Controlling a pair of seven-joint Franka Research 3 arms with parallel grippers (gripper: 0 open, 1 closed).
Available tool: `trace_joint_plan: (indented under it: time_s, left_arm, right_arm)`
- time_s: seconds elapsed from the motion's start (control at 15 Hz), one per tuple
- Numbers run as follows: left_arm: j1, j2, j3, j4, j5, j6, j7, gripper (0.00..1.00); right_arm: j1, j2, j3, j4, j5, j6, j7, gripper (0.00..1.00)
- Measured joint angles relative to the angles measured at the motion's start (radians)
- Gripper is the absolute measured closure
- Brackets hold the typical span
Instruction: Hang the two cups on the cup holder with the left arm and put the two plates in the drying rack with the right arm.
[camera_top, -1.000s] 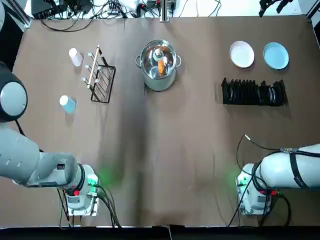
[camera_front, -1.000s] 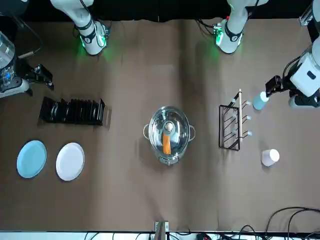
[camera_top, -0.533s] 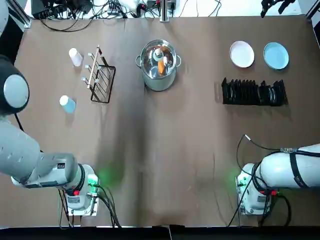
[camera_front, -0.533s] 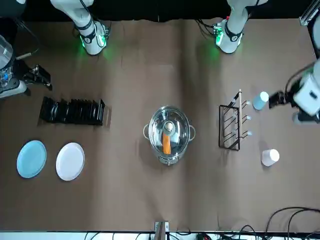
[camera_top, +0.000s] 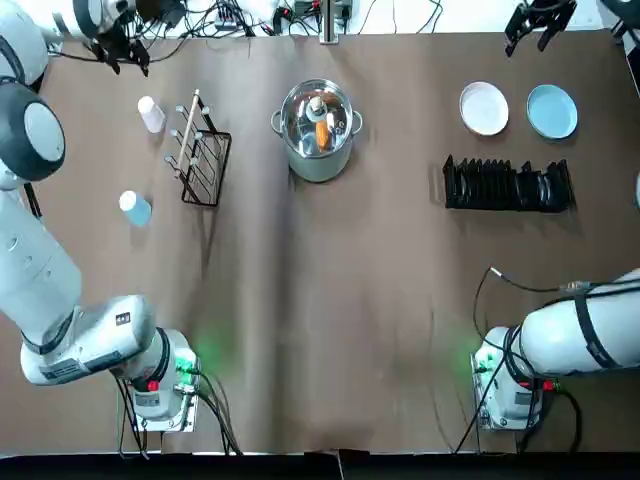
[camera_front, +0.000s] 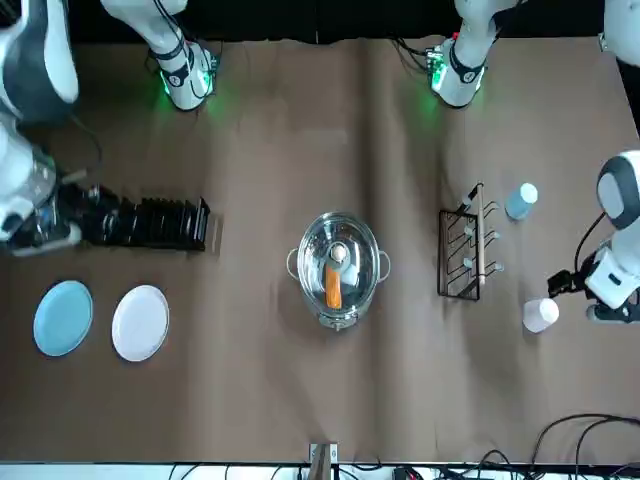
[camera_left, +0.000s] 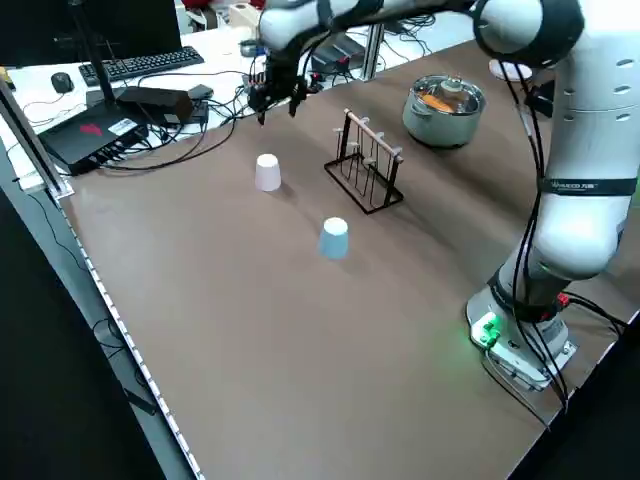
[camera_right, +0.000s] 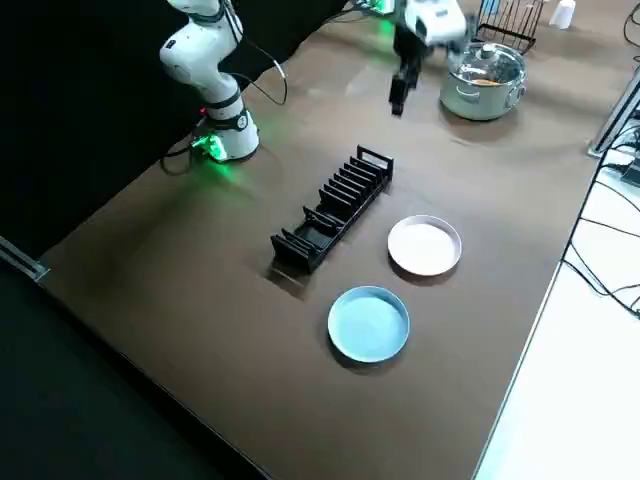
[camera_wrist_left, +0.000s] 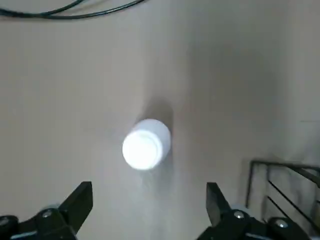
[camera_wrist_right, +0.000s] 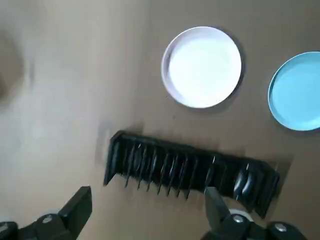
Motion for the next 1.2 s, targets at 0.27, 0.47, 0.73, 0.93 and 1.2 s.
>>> trace_joint_plan:
  time_s: [0.27, 0.47, 0.73, 0.93, 1.2]
  left_arm:
    - [0.039, 0.088, 0.0, -0.075, 0.009, 0.24, 0.056, 0.0]
    - [0.047, 0.123, 0.0, -0.139, 0.011, 0.348, 0.069, 0.0]
    - [0.046, 0.079, -0.001, -0.197, 0.011, 0.331, 0.069, 0.0]
    - [0.053, -0.006, 0.0, -0.297, 0.011, 0.259, 0.067, 0.0]
    - [0.063, -0.096, -0.001, -0.427, 0.011, 0.114, 0.034, 0.0]
  right_arm:
    - [-0.079, 0.154, -0.004, -0.004, -0.004, 0.206, -0.003, 0.06]
    - [-0.16, 0.252, -0.009, 0.007, -0.02, 0.346, -0.016, 0.14]
    - [-0.284, 0.372, -0.012, 0.08, -0.115, 0.404, -0.059, 0.18]
    - [-0.399, 0.465, -0.013, 0.116, -0.121, 0.557, -0.121, 0.33]
    - [-0.476, 0.551, -0.011, 0.131, -0.121, 0.668, -0.132, 0.54]
